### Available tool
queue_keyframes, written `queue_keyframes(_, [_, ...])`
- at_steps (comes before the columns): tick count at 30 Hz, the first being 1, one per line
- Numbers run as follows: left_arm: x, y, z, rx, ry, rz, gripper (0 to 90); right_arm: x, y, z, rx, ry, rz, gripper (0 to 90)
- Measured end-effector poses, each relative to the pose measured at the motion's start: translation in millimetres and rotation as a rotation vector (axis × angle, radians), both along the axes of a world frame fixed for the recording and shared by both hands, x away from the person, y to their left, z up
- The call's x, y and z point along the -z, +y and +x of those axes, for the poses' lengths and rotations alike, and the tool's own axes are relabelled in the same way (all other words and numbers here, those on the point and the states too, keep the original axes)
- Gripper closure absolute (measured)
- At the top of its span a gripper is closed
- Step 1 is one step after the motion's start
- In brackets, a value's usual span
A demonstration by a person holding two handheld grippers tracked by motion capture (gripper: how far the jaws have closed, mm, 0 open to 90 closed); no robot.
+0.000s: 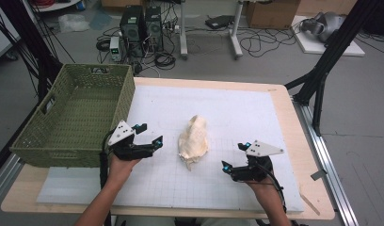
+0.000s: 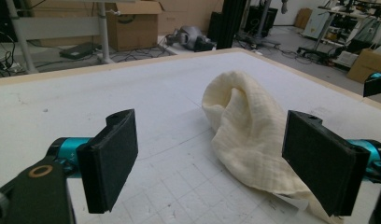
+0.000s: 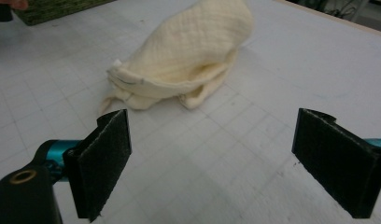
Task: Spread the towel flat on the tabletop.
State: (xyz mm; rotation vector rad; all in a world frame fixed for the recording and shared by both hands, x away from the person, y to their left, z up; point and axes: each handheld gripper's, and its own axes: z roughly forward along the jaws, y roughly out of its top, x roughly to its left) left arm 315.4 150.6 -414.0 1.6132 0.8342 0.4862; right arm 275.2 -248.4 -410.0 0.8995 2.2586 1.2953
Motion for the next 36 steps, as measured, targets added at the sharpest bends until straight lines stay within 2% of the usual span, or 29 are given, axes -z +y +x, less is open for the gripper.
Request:
queue_keyframes(2, [0.0,-0.2,-0.2,-0.001,0.000,0.000,18.7,-0.8,8.3,3.3,-0.021,-0.008,-0.015,11.0])
queue_keyframes(8, [-1.2,-0.7,-1.3,-0.003,-0.010,0.008,18.7,-1.6,28.4,9.5,-0.065,-0.005,-0.007,11.0])
queue_keyframes(14, [-0.3,-0.5,0.3,-0.001,0.003,-0.007,18.7,-4.8,59.9,19.3,-0.129,-0.014,-0.046,11.5])
queue_keyframes(16, [-0.3,-0.3,0.3,-0.001,0.004,-0.004,18.8,-4.6,73.9,24.5,-0.168,-0.026,-0.073,18.1])
queue_keyframes(17, [-0.6,0.5,0.3,-0.004,0.004,-0.007,18.8,-2.4,81.6,27.7,-0.185,-0.017,-0.092,20.4])
queue_keyframes(18, [-0.6,0.5,0.3,-0.004,0.004,-0.007,18.9,-2.4,81.6,27.7,-0.185,-0.017,-0.092,20.4])
queue_keyframes(19, [-0.8,1.3,0.4,-0.005,0.007,-0.007,19.0,4.7,96.1,35.0,-0.185,0.029,-0.157,23.9])
queue_keyframes(20, [-1.0,1.8,0.5,-0.008,0.006,-0.007,19.2,9.0,101.5,38.3,-0.199,0.052,-0.171,28.7])
queue_keyframes(22, [-1.7,3.2,0.9,-0.013,0.006,-0.008,19.4,16.5,108.6,43.2,-0.210,0.061,-0.210,38.4])
queue_keyframes(24, [-1.2,3.3,1.3,-0.014,0.012,-0.010,19.5,20.5,111.9,47.0,-0.207,0.074,-0.226,47.6])
queue_keyframes(26, [-1.1,3.3,1.3,-0.014,0.017,-0.007,20.6,20.6,112.2,47.6,-0.222,0.075,-0.214,61.1])
queue_keyframes(28, [-1.2,3.8,1.1,-0.018,0.020,-0.006,21.9,19.7,112.0,46.1,-0.252,0.079,-0.227,75.2])
queue_keyframes(29, [-1.3,4.3,1.3,-0.019,0.019,-0.003,21.9,19.0,111.7,45.0,-0.257,0.074,-0.233,78.2])
queue_keyframes(32, [-0.9,5.4,1.6,-0.022,0.026,-0.005,22.1,14.7,106.9,44.4,-0.272,0.080,-0.196,84.8])
queue_keyframes(36, [-1.2,7.1,1.9,-0.028,0.028,-0.010,22.5,5.9,96.0,45.5,-0.262,0.069,-0.135,86.5])
